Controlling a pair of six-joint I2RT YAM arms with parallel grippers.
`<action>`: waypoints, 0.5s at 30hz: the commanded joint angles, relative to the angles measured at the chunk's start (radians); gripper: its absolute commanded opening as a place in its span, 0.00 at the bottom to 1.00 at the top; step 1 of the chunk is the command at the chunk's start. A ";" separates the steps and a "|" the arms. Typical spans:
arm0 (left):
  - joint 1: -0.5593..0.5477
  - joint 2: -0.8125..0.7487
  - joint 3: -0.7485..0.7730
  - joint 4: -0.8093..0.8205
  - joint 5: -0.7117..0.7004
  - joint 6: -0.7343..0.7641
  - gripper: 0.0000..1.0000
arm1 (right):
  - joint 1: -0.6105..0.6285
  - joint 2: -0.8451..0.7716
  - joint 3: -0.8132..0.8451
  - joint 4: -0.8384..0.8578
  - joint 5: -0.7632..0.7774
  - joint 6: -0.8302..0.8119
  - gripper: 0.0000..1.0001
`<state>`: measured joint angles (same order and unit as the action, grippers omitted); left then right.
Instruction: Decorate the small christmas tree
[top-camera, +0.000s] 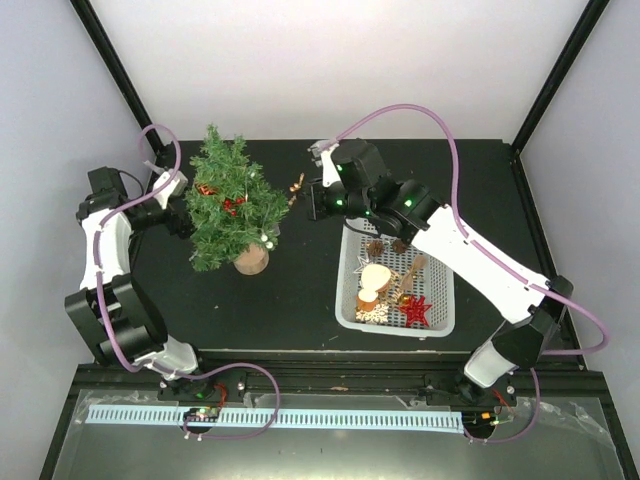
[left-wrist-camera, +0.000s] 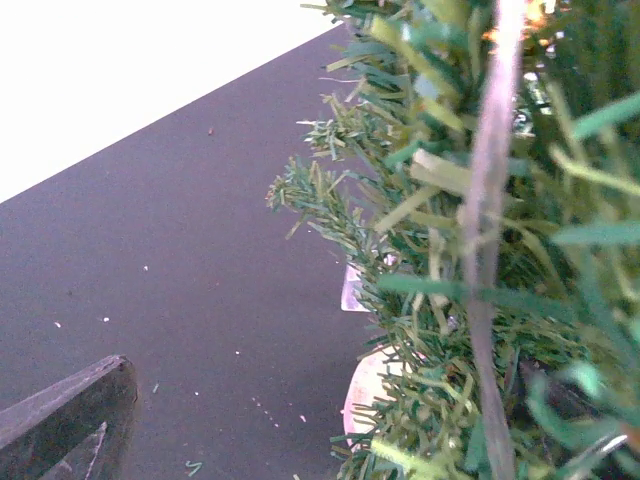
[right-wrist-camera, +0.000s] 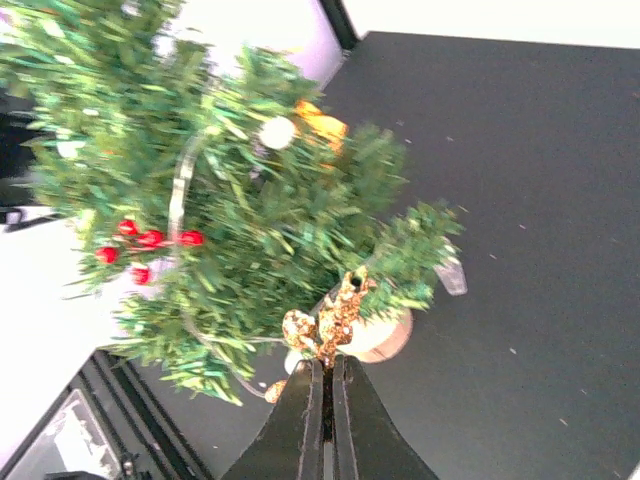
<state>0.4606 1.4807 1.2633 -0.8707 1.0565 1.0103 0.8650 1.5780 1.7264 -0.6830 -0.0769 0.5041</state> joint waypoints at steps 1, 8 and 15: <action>-0.017 0.048 0.063 0.081 -0.015 -0.063 0.99 | 0.039 0.036 0.096 0.045 -0.039 -0.046 0.02; -0.019 0.058 0.103 -0.004 -0.018 -0.006 0.99 | 0.048 0.115 0.219 0.053 -0.057 -0.054 0.02; -0.017 0.000 0.100 -0.119 -0.025 0.100 0.99 | 0.049 0.180 0.296 0.094 -0.119 -0.040 0.02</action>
<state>0.4435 1.5368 1.3270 -0.9035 1.0245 1.0302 0.9131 1.7351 1.9877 -0.6331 -0.1394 0.4694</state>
